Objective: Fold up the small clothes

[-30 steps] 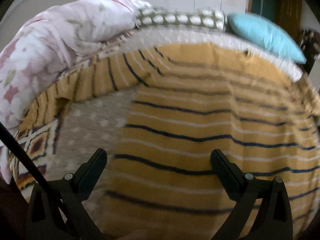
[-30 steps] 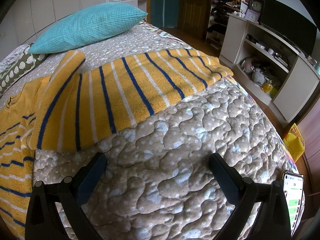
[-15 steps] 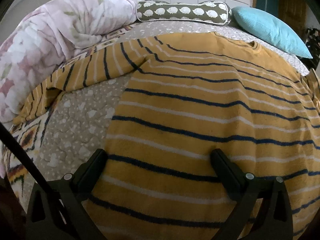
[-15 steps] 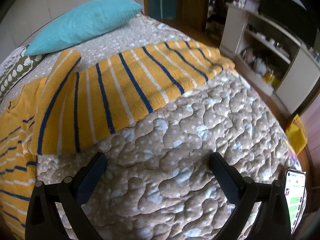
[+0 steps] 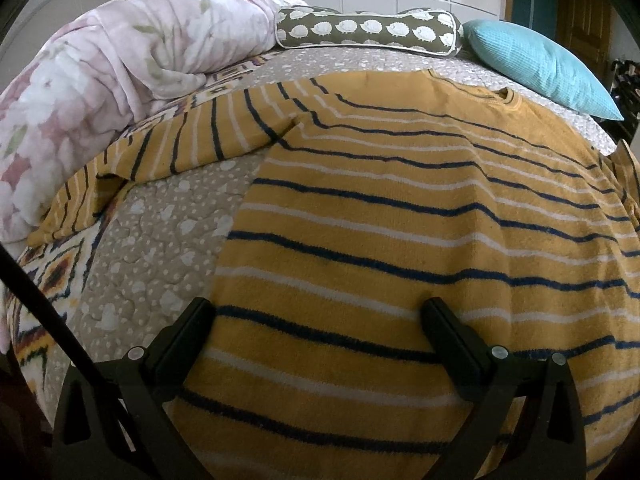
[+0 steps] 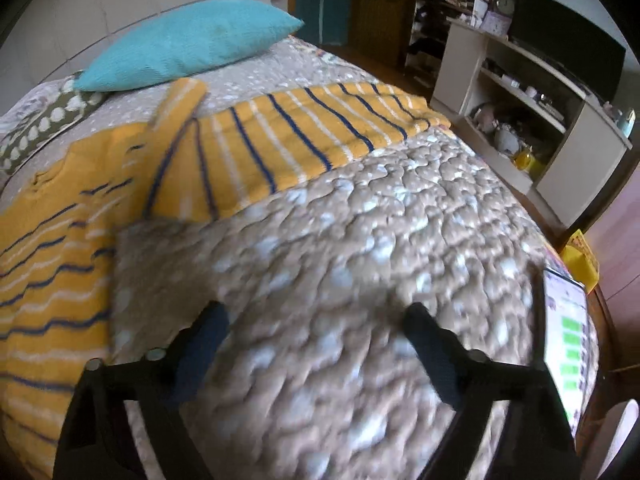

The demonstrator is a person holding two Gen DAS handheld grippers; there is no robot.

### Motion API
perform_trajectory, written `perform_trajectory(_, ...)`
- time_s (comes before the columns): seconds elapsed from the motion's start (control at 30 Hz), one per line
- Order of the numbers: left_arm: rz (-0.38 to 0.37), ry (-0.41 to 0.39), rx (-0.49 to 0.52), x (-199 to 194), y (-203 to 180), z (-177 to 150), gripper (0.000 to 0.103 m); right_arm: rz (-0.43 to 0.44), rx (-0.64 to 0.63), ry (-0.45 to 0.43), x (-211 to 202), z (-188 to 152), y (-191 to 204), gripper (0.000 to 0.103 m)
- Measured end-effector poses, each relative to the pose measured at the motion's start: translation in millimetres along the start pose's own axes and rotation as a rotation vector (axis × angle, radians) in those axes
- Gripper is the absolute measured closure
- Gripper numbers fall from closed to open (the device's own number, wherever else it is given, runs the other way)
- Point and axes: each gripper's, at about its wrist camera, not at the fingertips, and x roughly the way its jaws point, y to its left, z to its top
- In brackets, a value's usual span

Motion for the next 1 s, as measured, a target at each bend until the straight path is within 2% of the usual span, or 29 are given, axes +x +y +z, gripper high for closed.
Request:
perform_trajectory(0.07,0.0,0.001,-0.001,0,0,1,0.0,0.01,-0.013,-0.04,-20,-10,7,0.02)
perform_trajectory(0.2,0.001,0.001,-0.001,0,-1,1,0.0,0.122,-0.054,-0.127,-66,-25,26,0.02)
perform_trajectory(0.37,0.004,-0.005,-0.005,-2,-1,0,0.0,0.137,-0.138,-0.182,-98,-40,56,0.02)
perform_trajectory(0.57,0.006,-0.007,-0.008,-2,-2,0,0.0,0.136,-0.188,-0.198,-111,-45,74,0.02)
perform_trajectory(1.0,0.006,-0.008,-0.007,-3,-2,0,0.0,0.118,-0.226,-0.169,-108,-55,81,0.02)
